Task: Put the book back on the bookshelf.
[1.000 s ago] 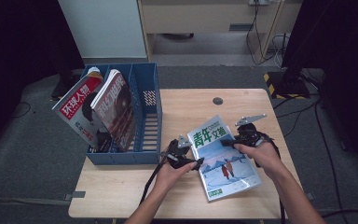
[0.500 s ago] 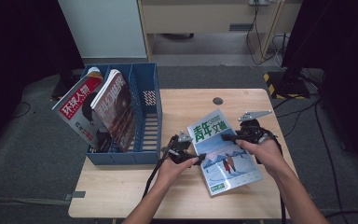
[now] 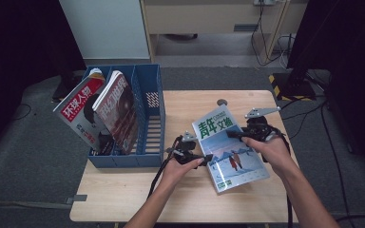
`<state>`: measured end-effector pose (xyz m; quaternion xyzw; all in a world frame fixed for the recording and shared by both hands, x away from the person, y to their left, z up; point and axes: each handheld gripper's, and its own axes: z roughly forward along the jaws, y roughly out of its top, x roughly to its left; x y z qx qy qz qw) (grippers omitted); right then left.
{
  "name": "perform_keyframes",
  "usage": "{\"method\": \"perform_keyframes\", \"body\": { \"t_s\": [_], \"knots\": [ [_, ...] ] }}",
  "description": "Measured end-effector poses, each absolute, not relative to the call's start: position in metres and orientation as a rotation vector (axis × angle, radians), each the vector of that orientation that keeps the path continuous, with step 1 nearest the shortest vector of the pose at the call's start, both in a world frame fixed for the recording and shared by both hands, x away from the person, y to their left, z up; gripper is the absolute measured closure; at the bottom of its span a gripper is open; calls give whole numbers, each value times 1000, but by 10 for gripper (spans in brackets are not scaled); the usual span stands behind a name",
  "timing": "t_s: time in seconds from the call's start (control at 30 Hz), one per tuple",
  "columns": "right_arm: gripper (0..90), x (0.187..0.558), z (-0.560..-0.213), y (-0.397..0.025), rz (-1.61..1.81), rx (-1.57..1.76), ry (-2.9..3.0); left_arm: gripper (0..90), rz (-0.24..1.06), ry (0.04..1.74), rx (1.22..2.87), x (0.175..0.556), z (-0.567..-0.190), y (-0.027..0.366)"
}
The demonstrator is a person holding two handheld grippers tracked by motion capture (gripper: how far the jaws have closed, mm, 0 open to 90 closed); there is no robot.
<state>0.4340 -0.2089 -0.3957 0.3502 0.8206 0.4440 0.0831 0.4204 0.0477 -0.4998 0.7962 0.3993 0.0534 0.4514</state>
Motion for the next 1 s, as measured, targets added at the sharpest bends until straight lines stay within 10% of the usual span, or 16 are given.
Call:
{"method": "perform_keyframes", "body": {
  "t_s": [1.0],
  "knots": [
    [804,432,-369,-196,1354,989,2409,90,-3,926,1887,434,-500,41]
  ]
}}
